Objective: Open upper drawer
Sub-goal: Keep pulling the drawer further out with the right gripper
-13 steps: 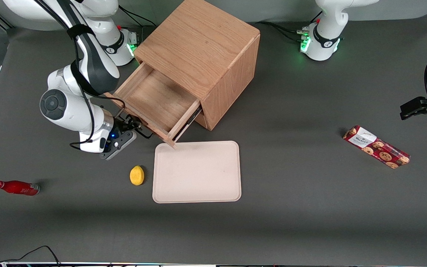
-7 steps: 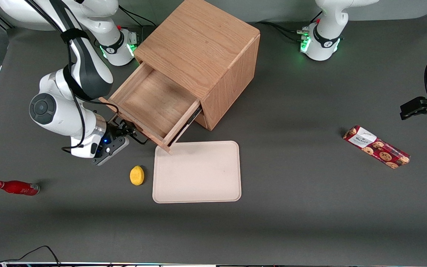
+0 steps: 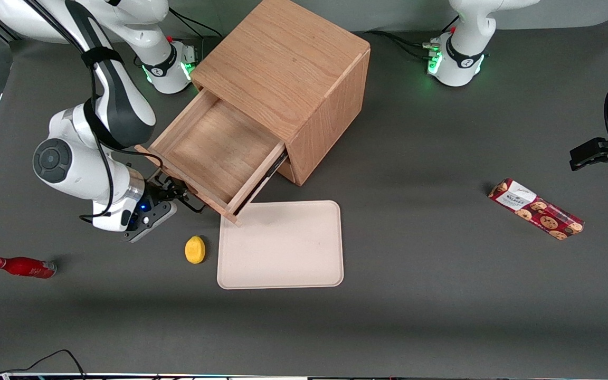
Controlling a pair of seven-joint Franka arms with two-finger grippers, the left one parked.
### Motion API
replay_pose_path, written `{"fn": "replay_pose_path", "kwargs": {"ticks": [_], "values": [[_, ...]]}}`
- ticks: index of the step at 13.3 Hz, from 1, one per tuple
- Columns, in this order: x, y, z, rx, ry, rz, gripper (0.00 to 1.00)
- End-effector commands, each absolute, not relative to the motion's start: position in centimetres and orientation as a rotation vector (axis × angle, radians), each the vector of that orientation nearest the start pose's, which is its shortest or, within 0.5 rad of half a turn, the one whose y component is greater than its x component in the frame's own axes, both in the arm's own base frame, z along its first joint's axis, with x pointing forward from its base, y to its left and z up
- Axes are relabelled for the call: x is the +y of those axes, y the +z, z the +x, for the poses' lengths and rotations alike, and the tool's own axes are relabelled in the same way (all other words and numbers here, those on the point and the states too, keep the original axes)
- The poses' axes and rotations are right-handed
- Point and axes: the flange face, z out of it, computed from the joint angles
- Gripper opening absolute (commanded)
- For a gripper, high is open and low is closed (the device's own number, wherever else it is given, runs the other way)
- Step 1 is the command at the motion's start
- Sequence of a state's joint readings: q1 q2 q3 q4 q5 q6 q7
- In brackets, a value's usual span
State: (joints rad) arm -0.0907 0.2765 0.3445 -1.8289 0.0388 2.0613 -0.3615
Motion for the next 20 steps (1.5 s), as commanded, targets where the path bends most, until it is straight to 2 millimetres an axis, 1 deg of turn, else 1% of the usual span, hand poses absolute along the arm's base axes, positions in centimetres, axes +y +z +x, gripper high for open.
{"fn": "replay_pose_path", "kwargs": {"ticks": [1,6,9,10,11,14,17,20], "values": [[14.4,39.2,61.3,-0.905,0.008,-2.885,1.00],[14.3,39.0,61.4,-0.901,0.012,-2.884,1.00],[14.3,39.2,61.5,-0.901,0.005,-2.884,1.00],[14.1,39.1,61.6,-0.896,0.007,-2.885,1.00],[13.2,38.8,61.9,-0.878,0.013,-2.896,1.00],[12.7,38.6,62.0,-0.894,0.014,-2.891,1.00],[12.7,39.1,62.3,-0.886,-0.003,-2.891,1.00],[12.8,41.2,62.9,-0.883,-0.048,-2.894,1.00]]}}
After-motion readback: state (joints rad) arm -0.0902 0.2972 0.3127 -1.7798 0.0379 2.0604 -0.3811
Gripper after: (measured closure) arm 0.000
